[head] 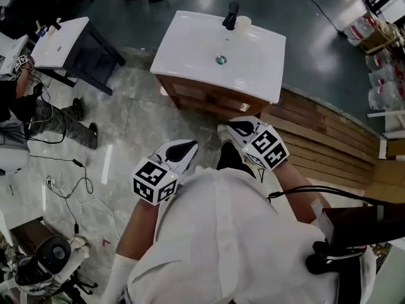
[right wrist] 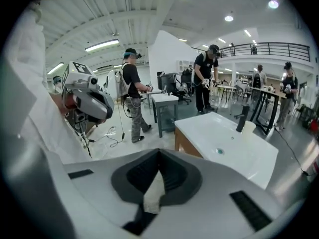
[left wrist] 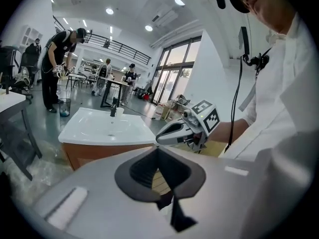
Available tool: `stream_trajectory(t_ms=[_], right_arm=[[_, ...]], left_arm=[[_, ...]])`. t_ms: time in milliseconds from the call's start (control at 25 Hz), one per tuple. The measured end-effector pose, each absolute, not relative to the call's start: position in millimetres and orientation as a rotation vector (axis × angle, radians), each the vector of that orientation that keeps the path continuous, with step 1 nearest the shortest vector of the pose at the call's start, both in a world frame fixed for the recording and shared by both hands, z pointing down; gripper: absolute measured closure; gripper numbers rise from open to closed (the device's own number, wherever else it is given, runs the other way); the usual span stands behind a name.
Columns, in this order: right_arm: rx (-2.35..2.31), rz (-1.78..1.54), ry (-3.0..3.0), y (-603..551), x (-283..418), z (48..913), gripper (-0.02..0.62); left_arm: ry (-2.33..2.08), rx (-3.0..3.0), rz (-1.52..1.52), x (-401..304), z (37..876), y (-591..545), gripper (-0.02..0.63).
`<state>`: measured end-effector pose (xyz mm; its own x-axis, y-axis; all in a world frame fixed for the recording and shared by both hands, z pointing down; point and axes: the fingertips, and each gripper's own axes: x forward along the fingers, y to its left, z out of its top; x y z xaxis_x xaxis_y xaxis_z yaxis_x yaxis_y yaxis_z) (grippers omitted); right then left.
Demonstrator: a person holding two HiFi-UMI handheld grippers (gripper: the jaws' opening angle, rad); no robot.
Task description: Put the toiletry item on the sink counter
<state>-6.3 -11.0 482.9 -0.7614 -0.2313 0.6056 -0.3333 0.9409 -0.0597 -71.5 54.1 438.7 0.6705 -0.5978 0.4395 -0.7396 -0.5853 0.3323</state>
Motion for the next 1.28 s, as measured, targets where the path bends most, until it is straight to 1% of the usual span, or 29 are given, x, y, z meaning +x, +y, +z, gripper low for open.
stream_trajectory(t_ms=[240,560,880,1280], right_arm=[[0.343,0.226,-2.457,36,-18,492,0.591],[0.288,0.174,-2.488,64,-23,483,0.591],[0.226,0.102,-2.479,67,-33,492,0.591],[0.2,0.068,-2.467,73,-40,478,0.591]], left_arm=[[-1.01,2.412,0.376,-72,435,77,0.6],[-1.033,2.404,0.394,-67,436,95,0.601],[-1.051,2.39,0.397,-74,448,94,0.6],[-1.061,2.376,0.395,-81,440,102,0.6]])
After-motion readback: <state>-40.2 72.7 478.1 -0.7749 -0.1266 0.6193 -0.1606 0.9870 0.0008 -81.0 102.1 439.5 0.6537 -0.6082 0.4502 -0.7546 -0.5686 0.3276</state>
